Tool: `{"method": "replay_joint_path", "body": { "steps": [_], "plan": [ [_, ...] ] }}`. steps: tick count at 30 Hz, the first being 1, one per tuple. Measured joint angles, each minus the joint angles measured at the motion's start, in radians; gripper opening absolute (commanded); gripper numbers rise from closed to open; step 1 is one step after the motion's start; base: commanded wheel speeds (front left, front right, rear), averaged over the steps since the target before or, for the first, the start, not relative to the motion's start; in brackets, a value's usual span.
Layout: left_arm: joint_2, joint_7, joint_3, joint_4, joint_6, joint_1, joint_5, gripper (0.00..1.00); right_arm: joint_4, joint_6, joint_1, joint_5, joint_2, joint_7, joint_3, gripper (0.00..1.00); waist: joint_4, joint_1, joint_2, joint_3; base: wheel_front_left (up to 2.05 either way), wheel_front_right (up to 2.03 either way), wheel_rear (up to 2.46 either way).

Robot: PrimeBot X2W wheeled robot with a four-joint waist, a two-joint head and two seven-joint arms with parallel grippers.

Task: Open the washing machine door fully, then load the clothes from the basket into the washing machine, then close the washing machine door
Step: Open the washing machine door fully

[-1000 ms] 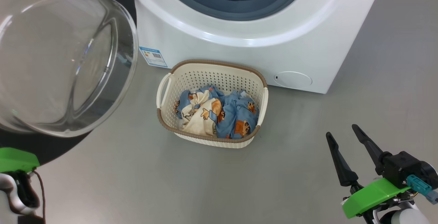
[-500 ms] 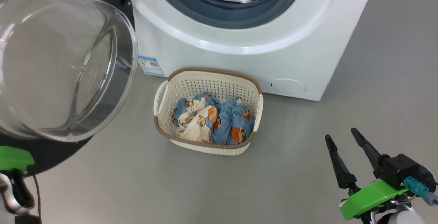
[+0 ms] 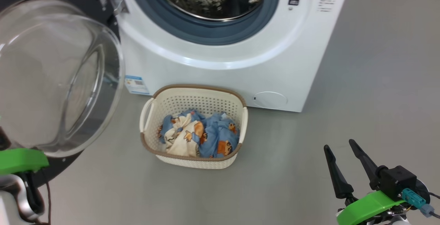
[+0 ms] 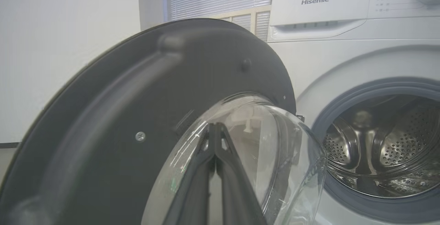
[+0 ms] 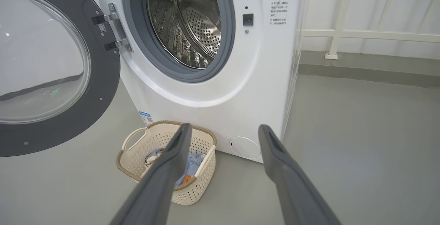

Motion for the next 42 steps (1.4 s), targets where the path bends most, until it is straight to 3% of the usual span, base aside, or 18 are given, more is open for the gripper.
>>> {"method": "replay_joint_path", "body": {
  "steps": [17,19,21,23,26,28,35,42],
  "plan": [
    [-0.011,0.0,-0.131,-0.021,-0.039,0.145,0.018,0.0,0.014,0.0,0.002,-0.001,0.024,-0.033,0.001,1.0,-0.188,0.0,0.0,-0.031,0.0,0.0,0.0],
    [-0.012,0.0,-0.143,-0.019,-0.042,0.167,0.018,0.1,0.015,0.0,0.004,-0.001,0.026,-0.035,0.001,1.0,-0.211,0.0,0.0,-0.034,0.0,0.0,0.0],
    [-0.012,0.0,-0.152,-0.017,-0.042,0.194,0.017,0.32,0.015,0.0,0.01,-0.001,0.029,-0.037,0.002,1.0,-0.235,0.0,0.0,-0.039,0.0,0.0,0.0],
    [-0.012,0.0,-0.161,-0.016,-0.04,0.229,0.017,0.46,0.015,0.0,0.018,-0.001,0.032,-0.038,0.003,1.0,-0.258,0.0,0.0,-0.043,0.0,0.0,0.0],
    [-0.013,0.0,-0.167,-0.013,-0.032,0.273,0.004,0.85,0.014,0.0,0.019,-0.001,0.035,-0.043,0.003,1.0,-0.292,0.0,0.0,-0.05,0.0,0.0,0.0],
    [-0.013,0.0,-0.171,-0.012,-0.031,0.301,-0.003,0.99,0.013,0.0,0.019,-0.001,0.036,-0.045,0.003,1.0,-0.312,0.0,0.0,-0.054,0.0,0.0,0.0],
    [-0.014,0.0,-0.182,-0.025,-0.015,0.381,-0.02,1.0,0.008,0.0,0.029,0.0,0.037,-0.049,0.002,1.0,-0.363,0.0,0.0,-0.066,0.0,0.0,0.0],
    [-0.013,0.0,-0.203,-0.026,-0.004,0.441,-0.026,1.0,0.004,0.0,0.04,0.0,0.038,-0.049,-0.006,1.0,-0.366,0.0,0.0,-0.076,0.0,0.0,0.0]
  ]
}}
